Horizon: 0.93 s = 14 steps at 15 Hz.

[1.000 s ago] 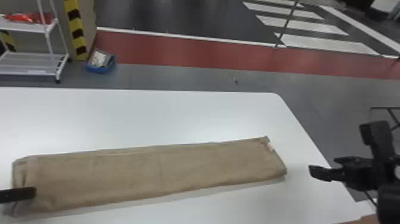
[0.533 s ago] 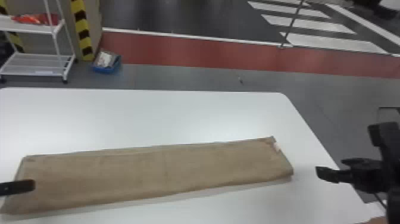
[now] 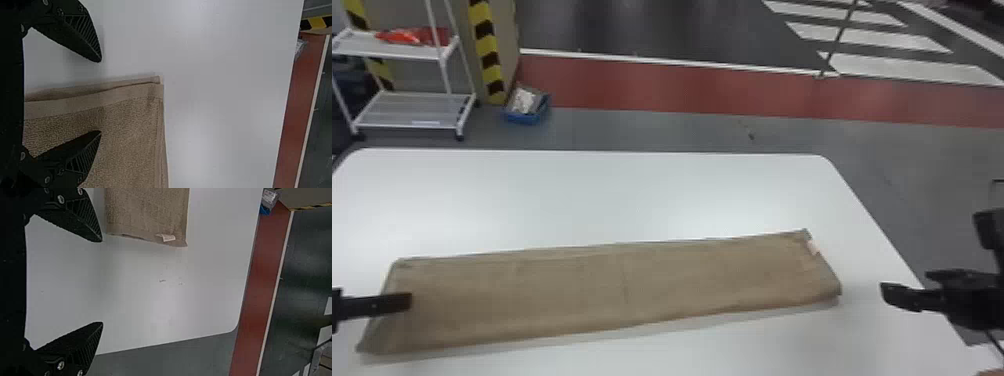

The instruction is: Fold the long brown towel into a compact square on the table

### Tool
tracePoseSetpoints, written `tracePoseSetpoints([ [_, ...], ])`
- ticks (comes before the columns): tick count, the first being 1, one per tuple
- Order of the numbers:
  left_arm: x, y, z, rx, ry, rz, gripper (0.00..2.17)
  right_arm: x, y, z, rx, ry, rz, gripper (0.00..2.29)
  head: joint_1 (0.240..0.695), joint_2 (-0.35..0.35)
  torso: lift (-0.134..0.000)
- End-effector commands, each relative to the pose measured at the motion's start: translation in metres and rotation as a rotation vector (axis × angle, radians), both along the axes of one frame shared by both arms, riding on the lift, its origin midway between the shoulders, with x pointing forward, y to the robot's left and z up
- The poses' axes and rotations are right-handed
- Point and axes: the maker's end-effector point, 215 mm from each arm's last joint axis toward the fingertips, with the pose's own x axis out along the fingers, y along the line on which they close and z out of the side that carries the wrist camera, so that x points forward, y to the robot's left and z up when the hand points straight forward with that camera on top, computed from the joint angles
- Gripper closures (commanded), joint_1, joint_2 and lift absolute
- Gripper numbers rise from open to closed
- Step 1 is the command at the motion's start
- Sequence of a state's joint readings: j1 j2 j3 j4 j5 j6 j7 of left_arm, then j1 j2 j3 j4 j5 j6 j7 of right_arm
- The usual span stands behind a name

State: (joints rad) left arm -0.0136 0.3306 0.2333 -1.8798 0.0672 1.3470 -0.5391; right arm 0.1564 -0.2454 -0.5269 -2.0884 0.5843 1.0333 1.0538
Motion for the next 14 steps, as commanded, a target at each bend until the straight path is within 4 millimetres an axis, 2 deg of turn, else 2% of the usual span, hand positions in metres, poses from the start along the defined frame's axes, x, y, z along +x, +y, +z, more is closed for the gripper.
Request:
tracePoseSetpoints([
  [1, 0.001, -0.002, 0.004, -0.006, -0.008, -0.013, 0.39, 0.0, 0.0, 0.0, -0.001, -0.001, -0.001, 0.15, 0.695, -0.183, -0.124],
  [3, -0.001, -0.007, 0.009, -0.02, -0.01, -0.027, 0.74, 0.002, 0.001, 0.001, 0.001, -0.003, 0.002, 0.15, 0.695, -0.187, -0.124],
  [5, -0.002, -0.012, 0.012, -0.038, -0.012, -0.041, 1.29, 0.001, 0.001, 0.001, 0.0, -0.003, 0.0, 0.15, 0.695, -0.191, -0.124],
  [6, -0.004, -0.015, 0.013, -0.047, -0.008, -0.047, 1.43, 0.001, 0.001, 0.001, 0.001, -0.003, 0.0, 0.15, 0.695, -0.193, -0.124],
  [8, -0.007, -0.018, 0.014, -0.063, 0.0, -0.055, 1.43, 0.001, 0.0, 0.001, 0.001, -0.005, -0.004, 0.15, 0.695, -0.202, -0.124],
  [9, -0.008, -0.019, 0.013, -0.067, 0.003, -0.057, 1.37, 0.001, 0.0, 0.001, 0.001, -0.005, -0.004, 0.15, 0.695, -0.205, -0.124],
  [10, -0.008, -0.019, 0.014, -0.07, 0.003, -0.059, 1.2, 0.001, 0.0, 0.001, 0.001, -0.005, -0.004, 0.15, 0.695, -0.207, -0.124],
  [11, -0.009, -0.02, 0.013, -0.072, 0.005, -0.064, 1.21, 0.001, 0.0, 0.0, 0.002, -0.003, -0.004, 0.15, 0.695, -0.209, -0.124],
  [13, -0.009, -0.016, 0.013, -0.062, 0.006, -0.06, 1.85, 0.001, 0.001, -0.001, 0.005, -0.003, -0.003, 0.15, 0.695, -0.21, -0.124],
  [14, -0.009, -0.011, 0.014, -0.051, 0.008, -0.056, 2.08, 0.001, 0.002, 0.0, 0.006, -0.004, -0.003, 0.15, 0.695, -0.209, -0.124],
])
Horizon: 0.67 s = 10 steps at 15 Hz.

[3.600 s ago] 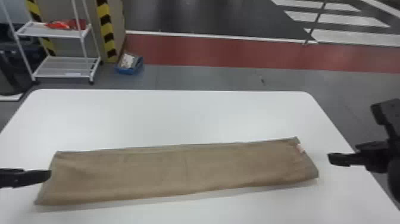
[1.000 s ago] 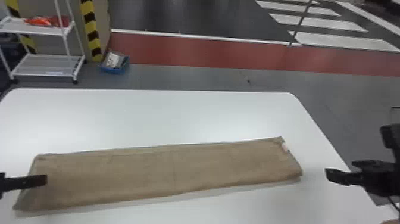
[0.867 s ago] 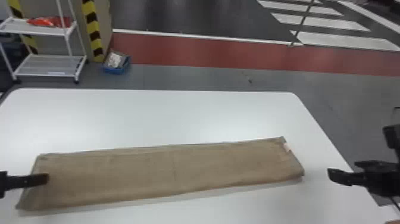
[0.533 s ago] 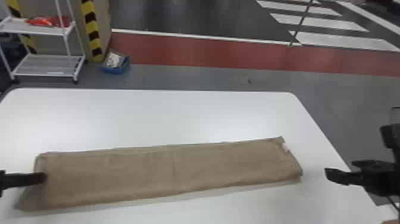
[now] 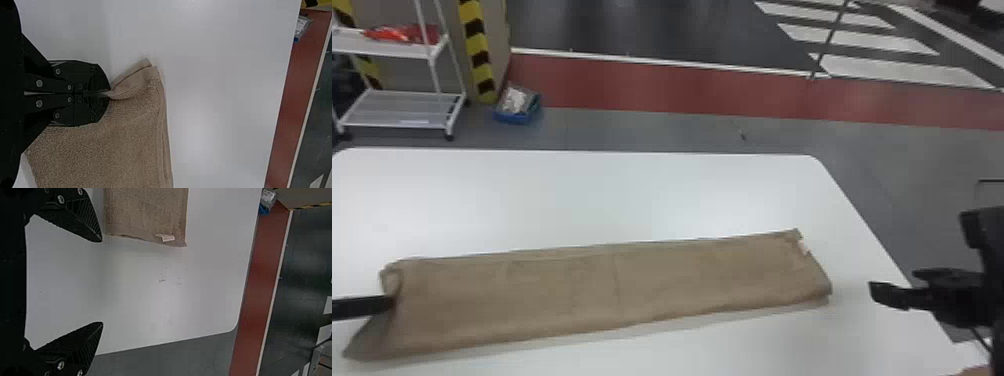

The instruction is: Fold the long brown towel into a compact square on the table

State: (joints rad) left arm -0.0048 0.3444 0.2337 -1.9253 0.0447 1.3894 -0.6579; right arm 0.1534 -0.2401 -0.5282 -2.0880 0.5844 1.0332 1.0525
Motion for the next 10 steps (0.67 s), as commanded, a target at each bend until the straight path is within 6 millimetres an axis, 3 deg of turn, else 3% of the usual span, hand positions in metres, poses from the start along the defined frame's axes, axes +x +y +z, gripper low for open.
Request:
tracePoseSetpoints([
  [1, 0.0, 0.009, 0.003, 0.019, 0.0, 0.007, 2.14, 0.0, 0.0, 0.0, 0.0, -0.001, -0.001, 0.15, 0.695, -0.208, -0.124],
  [3, 0.009, 0.024, 0.017, 0.017, -0.025, 0.028, 2.14, 0.0, -0.001, 0.001, 0.0, -0.002, -0.002, 0.15, 0.695, -0.197, -0.124],
  [8, 0.024, 0.087, 0.05, 0.067, -0.056, 0.077, 2.14, 0.002, 0.0, 0.002, 0.001, -0.007, -0.002, 0.15, 0.695, -0.14, -0.124],
  [10, 0.029, 0.098, 0.059, 0.072, -0.064, 0.085, 2.14, 0.002, -0.001, 0.004, -0.001, -0.01, -0.001, 0.15, 0.695, -0.11, -0.124],
])
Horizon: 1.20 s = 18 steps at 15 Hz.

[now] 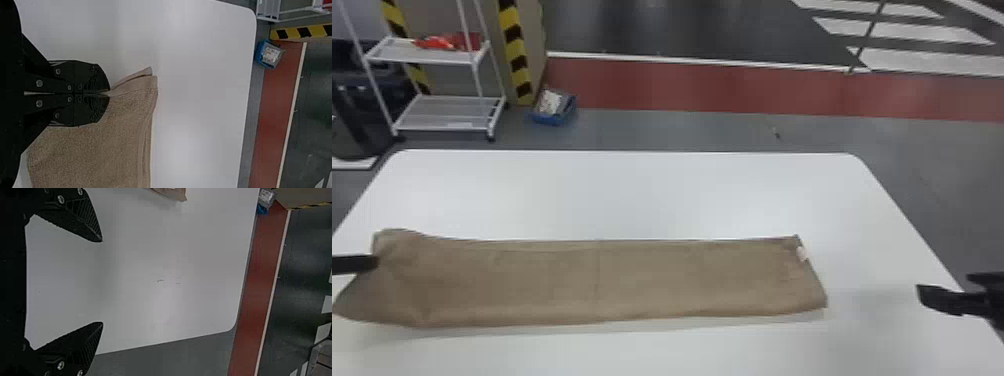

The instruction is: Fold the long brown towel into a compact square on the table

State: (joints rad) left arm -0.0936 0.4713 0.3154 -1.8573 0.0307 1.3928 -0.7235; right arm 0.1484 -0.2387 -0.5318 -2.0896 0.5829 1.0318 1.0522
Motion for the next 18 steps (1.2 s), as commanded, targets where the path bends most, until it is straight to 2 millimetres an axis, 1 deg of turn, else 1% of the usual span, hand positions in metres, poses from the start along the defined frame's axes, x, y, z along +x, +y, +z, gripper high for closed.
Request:
tracePoseSetpoints([
  [1, 0.007, 0.009, 0.012, 0.002, -0.013, 0.003, 2.14, 0.001, 0.0, 0.001, 0.0, -0.003, 0.0, 0.15, 0.695, -0.09, -0.124],
  [2, 0.006, 0.004, 0.018, -0.024, -0.008, 0.002, 2.14, 0.001, 0.001, 0.0, 0.002, -0.003, 0.002, 0.15, 0.695, -0.083, -0.124],
  [3, 0.004, -0.009, 0.025, -0.059, 0.003, -0.003, 2.14, 0.001, 0.002, 0.0, 0.005, -0.003, 0.001, 0.15, 0.695, -0.081, -0.124],
  [4, 0.004, -0.023, 0.035, -0.075, -0.002, -0.015, 2.14, 0.001, 0.002, 0.0, 0.006, -0.004, -0.001, 0.15, 0.695, -0.083, -0.124],
  [5, 0.009, -0.045, 0.053, -0.094, -0.031, -0.037, 2.14, 0.001, 0.003, 0.0, 0.006, -0.005, -0.001, 0.15, 0.695, -0.087, -0.124],
  [7, 0.032, -0.098, 0.102, -0.113, -0.157, -0.133, 2.14, 0.0, 0.002, 0.001, 0.008, -0.007, -0.008, 0.15, 0.695, -0.128, -0.124],
  [9, 0.05, -0.167, 0.148, -0.139, -0.269, -0.244, 2.14, 0.0, 0.003, 0.002, 0.008, -0.01, -0.009, 0.15, 0.695, -0.173, -0.124],
  [10, 0.055, -0.194, 0.164, -0.147, -0.307, -0.286, 2.14, 0.0, 0.003, 0.003, 0.01, -0.012, -0.01, 0.15, 0.695, -0.197, -0.124],
  [11, 0.056, -0.223, 0.177, -0.15, -0.336, -0.334, 2.14, -0.001, 0.001, 0.004, 0.008, -0.014, -0.013, 0.15, 0.695, -0.247, -0.124],
  [12, 0.052, -0.248, 0.183, -0.161, -0.355, -0.377, 2.14, -0.002, 0.0, 0.002, 0.008, -0.01, -0.017, 0.15, 0.695, -0.277, -0.124],
  [13, 0.047, -0.267, 0.184, -0.164, -0.361, -0.408, 2.14, -0.005, -0.003, 0.002, 0.008, -0.009, -0.023, 0.15, 0.695, -0.306, -0.124],
  [14, 0.038, -0.29, 0.178, -0.167, -0.351, -0.447, 2.14, -0.006, -0.005, 0.001, 0.008, -0.01, -0.024, 0.15, 0.695, -0.329, -0.124],
  [15, 0.033, -0.302, 0.166, -0.152, -0.33, -0.462, 2.14, -0.008, -0.008, 0.001, 0.004, -0.008, -0.026, 0.15, 0.695, -0.35, -0.124],
  [16, 0.028, -0.317, 0.154, -0.133, -0.311, -0.483, 2.14, -0.009, -0.009, 0.001, 0.003, -0.008, -0.028, 0.15, 0.695, -0.35, -0.124],
  [18, 0.02, -0.349, 0.142, -0.15, -0.286, -0.512, 2.14, -0.01, -0.011, -0.001, 0.008, -0.009, -0.03, 0.15, 0.695, -0.35, -0.124],
])
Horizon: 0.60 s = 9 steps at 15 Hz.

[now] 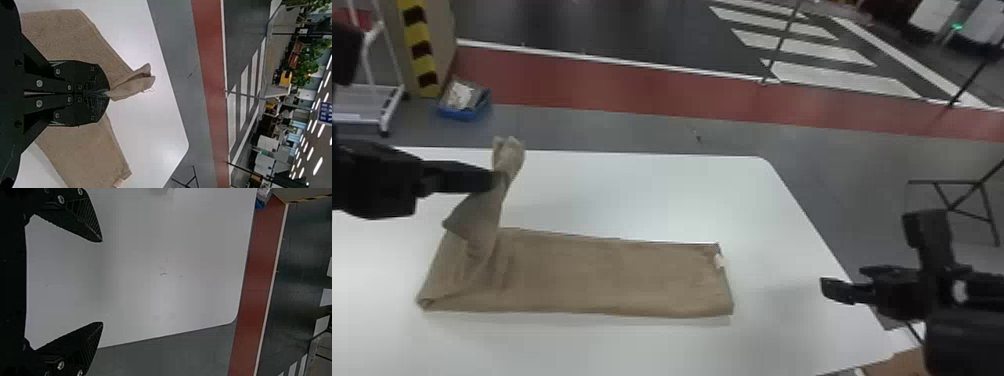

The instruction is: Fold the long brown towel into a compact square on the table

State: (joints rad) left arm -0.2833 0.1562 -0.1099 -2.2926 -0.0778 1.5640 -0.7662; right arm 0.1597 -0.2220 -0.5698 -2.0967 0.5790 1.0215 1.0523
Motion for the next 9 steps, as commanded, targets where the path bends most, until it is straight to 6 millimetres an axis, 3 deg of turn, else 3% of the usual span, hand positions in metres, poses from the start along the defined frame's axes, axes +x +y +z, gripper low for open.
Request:
tracePoseSetpoints([
  [1, -0.008, -0.034, -0.014, -0.008, 0.034, -0.03, 2.14, -0.001, -0.002, -0.002, 0.004, 0.002, -0.002, 0.15, 0.695, -0.35, -0.124],
  [6, -0.015, -0.083, -0.007, -0.033, 0.023, -0.066, 2.14, -0.003, 0.0, -0.006, 0.01, 0.007, -0.003, 0.15, 0.695, -0.35, -0.124],
  [8, -0.027, -0.102, -0.033, 0.002, 0.066, -0.086, 2.13, -0.004, 0.0, -0.007, 0.012, 0.009, -0.004, 0.15, 0.695, -0.35, -0.124],
  [9, -0.033, -0.107, -0.046, 0.02, 0.088, -0.091, 1.9, -0.005, 0.001, -0.008, 0.012, 0.01, -0.003, 0.15, 0.695, -0.35, -0.124],
])
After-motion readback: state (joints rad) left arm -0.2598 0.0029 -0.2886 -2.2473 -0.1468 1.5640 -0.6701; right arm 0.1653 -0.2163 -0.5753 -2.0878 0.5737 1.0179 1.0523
